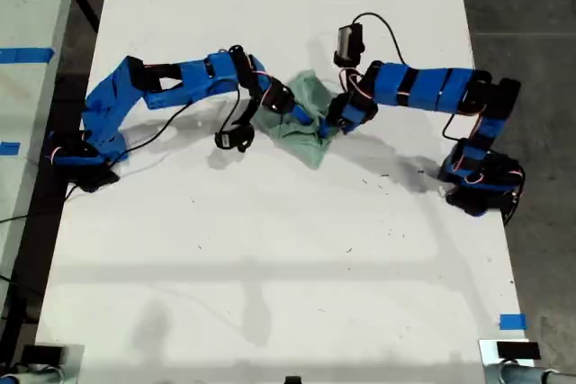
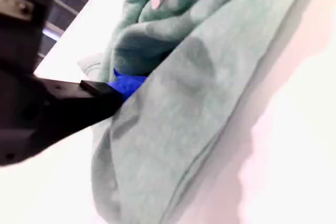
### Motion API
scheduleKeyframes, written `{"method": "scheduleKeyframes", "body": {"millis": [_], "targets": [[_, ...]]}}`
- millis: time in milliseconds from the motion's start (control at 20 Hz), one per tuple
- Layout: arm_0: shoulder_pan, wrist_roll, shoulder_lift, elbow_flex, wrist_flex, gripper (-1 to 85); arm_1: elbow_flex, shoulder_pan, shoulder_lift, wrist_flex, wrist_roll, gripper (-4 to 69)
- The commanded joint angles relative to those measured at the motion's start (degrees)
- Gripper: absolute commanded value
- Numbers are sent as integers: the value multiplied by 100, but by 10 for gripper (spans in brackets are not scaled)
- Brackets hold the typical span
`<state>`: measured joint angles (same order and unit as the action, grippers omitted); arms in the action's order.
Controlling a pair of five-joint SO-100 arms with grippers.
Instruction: Fold tshirt
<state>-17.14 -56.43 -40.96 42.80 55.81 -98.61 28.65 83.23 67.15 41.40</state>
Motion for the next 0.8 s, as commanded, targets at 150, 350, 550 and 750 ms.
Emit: {"method": "scheduleKeyframes", "body": {"millis": [150,350,550,750], "targets": [[97,53,-2514,-141,1336,266,281,-53,2338,1600,-369,283],[483,457,-3814,422,2224,136,-422,-439,4210,2162,-1046,269],[1072,1784,-4157,1705,2839,31,-1916,-1556,5739,1670,-2338,227],[1898,2698,-5027,4597,1011,1,-4359,-2522,7427,176,-3419,189]]}}
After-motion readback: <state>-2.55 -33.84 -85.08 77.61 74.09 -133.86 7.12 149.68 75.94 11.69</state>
